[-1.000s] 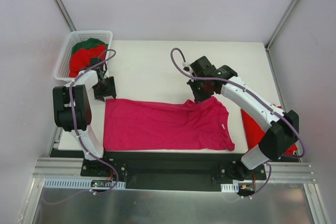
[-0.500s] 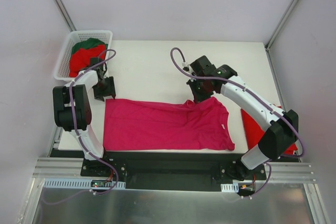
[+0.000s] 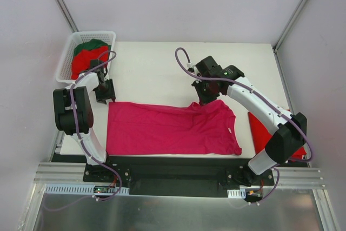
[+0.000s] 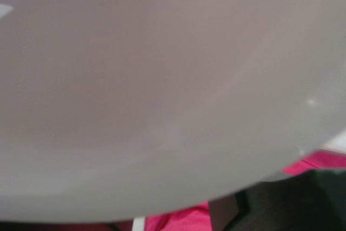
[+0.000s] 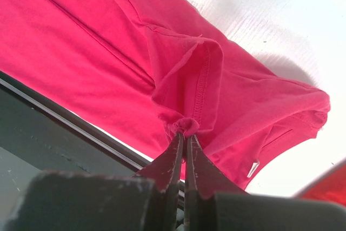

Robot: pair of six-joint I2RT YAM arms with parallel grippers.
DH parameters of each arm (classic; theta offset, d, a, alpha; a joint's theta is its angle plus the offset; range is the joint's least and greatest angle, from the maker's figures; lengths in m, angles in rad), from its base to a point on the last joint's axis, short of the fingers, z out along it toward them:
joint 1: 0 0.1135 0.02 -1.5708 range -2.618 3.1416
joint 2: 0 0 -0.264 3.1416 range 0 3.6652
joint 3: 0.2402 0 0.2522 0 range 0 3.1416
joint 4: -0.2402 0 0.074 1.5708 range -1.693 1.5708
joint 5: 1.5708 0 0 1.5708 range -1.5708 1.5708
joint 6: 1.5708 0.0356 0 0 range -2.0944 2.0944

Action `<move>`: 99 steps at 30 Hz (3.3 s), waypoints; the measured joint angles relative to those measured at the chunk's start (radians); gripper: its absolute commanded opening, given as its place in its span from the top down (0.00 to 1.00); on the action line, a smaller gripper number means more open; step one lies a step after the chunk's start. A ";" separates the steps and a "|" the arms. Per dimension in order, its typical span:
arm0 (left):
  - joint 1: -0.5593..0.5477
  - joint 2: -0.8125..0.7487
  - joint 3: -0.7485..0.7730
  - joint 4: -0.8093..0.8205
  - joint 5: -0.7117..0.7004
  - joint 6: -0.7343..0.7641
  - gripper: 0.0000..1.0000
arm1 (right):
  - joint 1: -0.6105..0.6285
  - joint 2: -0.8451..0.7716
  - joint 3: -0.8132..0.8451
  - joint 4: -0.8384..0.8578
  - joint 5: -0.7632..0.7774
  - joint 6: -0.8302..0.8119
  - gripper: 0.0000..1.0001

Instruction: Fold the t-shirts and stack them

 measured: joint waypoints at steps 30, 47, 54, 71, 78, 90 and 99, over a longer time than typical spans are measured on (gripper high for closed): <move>0.000 0.011 -0.007 0.025 0.009 -0.026 1.00 | -0.011 0.000 0.001 -0.006 0.002 -0.008 0.99; -0.003 -0.269 -0.082 -0.056 0.005 -0.060 1.00 | -0.076 0.000 0.061 -0.045 0.079 -0.015 0.99; -0.009 -0.341 -0.110 -0.088 0.004 -0.067 1.00 | -0.090 0.000 0.061 -0.054 0.119 -0.018 0.99; -0.009 -0.340 0.010 -0.160 -0.048 -0.067 1.00 | -0.154 0.108 0.233 -0.070 0.122 -0.027 0.99; -0.009 -0.279 0.071 -0.166 -0.053 -0.066 1.00 | -0.171 0.133 0.296 -0.089 0.122 -0.030 0.99; -0.009 -0.209 0.098 -0.177 -0.077 -0.052 1.00 | -0.189 0.192 0.399 -0.105 0.121 -0.037 0.99; -0.009 -0.157 0.159 -0.181 -0.097 -0.050 1.00 | -0.209 0.237 0.446 -0.110 0.118 -0.037 0.99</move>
